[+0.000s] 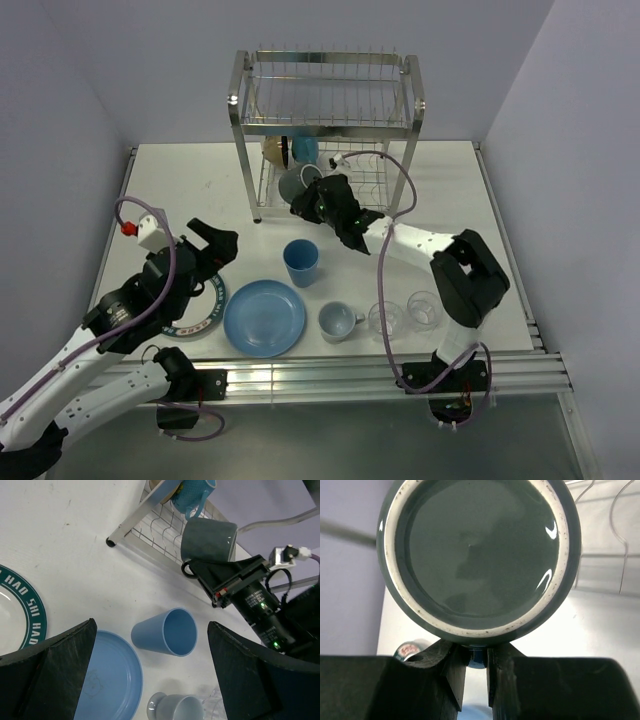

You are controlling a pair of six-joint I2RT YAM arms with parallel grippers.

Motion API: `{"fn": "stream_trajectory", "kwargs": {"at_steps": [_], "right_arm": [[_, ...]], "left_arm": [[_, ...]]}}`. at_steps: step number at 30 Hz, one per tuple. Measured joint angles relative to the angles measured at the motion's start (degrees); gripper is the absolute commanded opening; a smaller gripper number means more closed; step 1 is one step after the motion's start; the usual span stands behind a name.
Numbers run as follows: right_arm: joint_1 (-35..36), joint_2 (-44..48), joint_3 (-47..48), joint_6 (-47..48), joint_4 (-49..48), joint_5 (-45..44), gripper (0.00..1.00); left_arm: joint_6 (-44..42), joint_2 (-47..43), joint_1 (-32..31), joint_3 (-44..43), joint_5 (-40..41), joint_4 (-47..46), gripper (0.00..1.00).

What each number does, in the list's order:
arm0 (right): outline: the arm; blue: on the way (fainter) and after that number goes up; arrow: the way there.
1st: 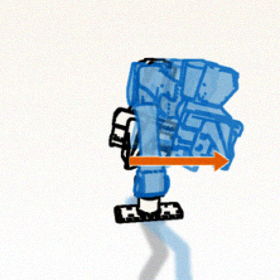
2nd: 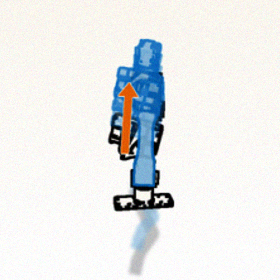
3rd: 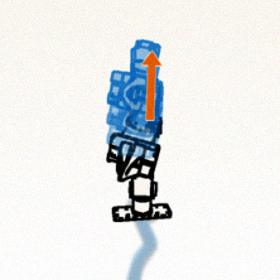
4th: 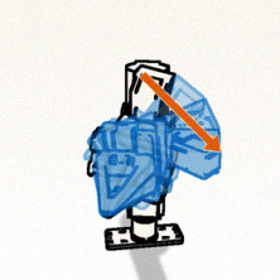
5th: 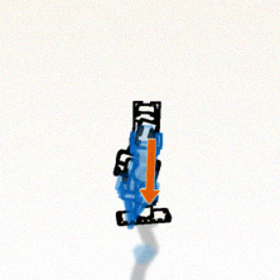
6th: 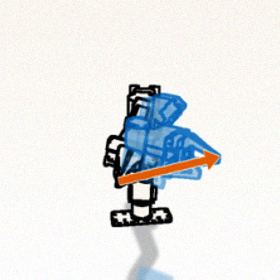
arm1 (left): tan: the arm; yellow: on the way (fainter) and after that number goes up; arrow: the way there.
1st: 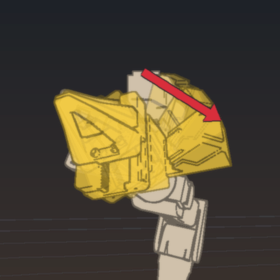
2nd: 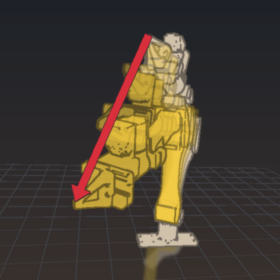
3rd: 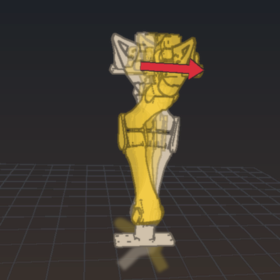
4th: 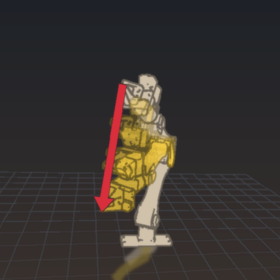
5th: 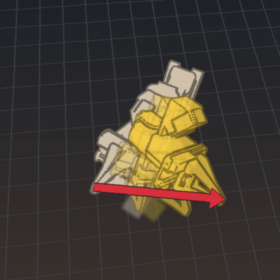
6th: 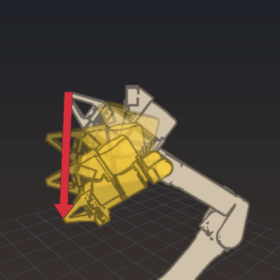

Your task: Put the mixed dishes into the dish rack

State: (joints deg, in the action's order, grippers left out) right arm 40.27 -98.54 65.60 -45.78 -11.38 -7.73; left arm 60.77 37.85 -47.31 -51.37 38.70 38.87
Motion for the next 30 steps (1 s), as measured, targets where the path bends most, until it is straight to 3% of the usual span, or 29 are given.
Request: {"fn": "stream_trajectory", "kwargs": {"at_steps": [9, 20, 30], "right_arm": [[-5.0, -11.3, 10.1, 0.3, -0.7, 1.2, 0.0], [-7.9, -18.7, 22.8, 4.4, 6.8, -2.4, 0.0], [-9.2, -19.0, 23.4, 6.8, 10.8, -6.5, 0.0]], "left_arm": [[-3.3, -0.5, 0.0, 0.0, -1.6, -1.6, 0.99], [-4.1, 5.9, 0.0, 0.6, -4.2, -2.4, 0.99], [-4.1, 7.3, 0.0, 2.4, -8.4, -3.8, 0.95]]}}
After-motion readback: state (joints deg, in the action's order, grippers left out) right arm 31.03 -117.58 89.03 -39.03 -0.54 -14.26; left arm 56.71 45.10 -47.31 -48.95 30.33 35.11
